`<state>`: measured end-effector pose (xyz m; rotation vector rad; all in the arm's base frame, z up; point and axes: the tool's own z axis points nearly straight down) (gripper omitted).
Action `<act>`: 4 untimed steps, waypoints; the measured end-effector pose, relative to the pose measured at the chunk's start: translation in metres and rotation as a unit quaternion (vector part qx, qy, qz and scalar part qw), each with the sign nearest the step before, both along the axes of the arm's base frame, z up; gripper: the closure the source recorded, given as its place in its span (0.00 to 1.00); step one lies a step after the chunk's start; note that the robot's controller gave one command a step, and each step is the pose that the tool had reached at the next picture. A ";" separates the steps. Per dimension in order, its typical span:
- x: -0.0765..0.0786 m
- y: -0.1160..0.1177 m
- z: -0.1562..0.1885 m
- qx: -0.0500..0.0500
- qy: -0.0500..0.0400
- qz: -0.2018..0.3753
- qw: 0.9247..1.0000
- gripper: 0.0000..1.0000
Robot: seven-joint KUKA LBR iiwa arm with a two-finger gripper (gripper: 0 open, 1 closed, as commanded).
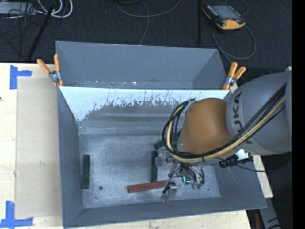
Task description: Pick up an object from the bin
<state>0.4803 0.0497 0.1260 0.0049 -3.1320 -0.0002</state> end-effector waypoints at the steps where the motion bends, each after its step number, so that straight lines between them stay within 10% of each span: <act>1: -0.002 0.014 -0.057 0.001 -0.009 0.034 0.999 0.00; 2: -0.003 0.014 -0.055 0.001 -0.006 0.032 0.999 1.00; 3: -0.001 0.014 -0.055 0.001 -0.008 0.031 0.999 0.00; 4: -0.004 0.014 -0.057 0.000 -0.004 0.031 1.000 1.00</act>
Offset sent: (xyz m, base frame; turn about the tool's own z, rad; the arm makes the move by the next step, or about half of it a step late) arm -0.0041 0.0141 -0.0560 -0.0692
